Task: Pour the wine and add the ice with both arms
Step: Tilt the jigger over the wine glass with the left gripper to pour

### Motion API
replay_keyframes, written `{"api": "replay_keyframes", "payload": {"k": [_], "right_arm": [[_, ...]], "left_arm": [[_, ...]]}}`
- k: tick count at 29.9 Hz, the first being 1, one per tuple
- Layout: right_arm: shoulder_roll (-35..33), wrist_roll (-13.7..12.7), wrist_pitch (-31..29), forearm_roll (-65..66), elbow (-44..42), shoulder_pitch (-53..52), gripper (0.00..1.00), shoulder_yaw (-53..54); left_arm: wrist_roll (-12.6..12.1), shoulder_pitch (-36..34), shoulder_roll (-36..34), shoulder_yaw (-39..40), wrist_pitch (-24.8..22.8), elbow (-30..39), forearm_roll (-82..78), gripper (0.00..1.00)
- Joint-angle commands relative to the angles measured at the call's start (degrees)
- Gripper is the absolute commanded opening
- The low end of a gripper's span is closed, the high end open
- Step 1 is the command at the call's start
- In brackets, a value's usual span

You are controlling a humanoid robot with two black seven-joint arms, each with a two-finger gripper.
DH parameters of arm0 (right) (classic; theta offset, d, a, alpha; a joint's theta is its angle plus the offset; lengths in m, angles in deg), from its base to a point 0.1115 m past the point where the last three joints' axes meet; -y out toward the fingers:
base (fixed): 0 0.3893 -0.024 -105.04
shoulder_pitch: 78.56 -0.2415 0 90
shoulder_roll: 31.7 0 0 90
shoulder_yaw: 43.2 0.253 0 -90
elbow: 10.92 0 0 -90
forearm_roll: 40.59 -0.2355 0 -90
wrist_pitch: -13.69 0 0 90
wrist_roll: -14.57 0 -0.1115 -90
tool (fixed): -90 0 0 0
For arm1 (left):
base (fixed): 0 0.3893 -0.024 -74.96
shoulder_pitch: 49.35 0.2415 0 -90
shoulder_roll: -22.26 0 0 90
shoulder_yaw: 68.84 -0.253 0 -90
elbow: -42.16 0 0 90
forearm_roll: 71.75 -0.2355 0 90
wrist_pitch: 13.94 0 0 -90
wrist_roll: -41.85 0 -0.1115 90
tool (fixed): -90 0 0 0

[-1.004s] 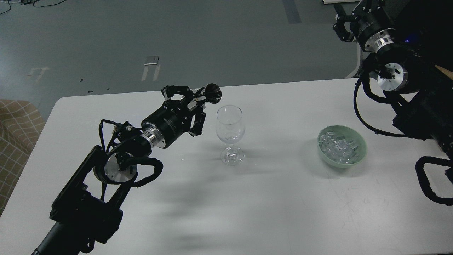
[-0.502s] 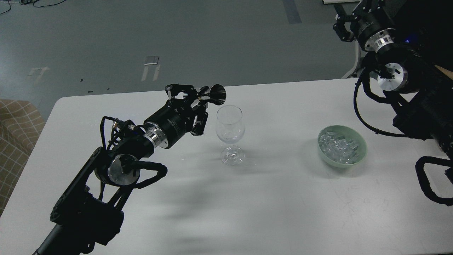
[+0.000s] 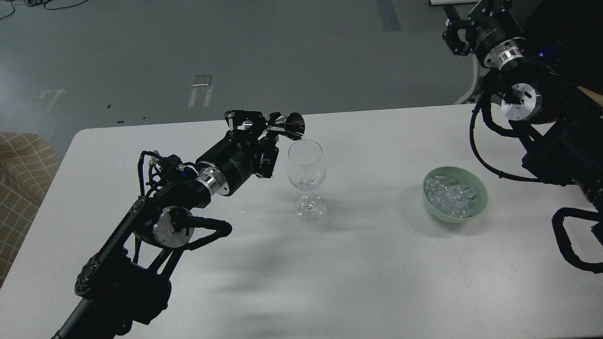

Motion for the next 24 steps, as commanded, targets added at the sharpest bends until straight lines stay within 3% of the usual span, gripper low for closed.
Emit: {"api": "replay_keyframes", "payload": {"k": [1,24], "right_arm": [[0.1,0.0,0.0,0.0,0.0,0.1,1.00,0.0],[0.0,0.0,0.0,0.0,-0.1,-0.2,1.00,0.0]], "left_arm": [[0.0,-0.1,0.4,0.0,0.0,0.0,-1.0,0.01],[3.7,-0.3,0.0,-1.0,-0.3,0.0,-11.4,0.01]]}}
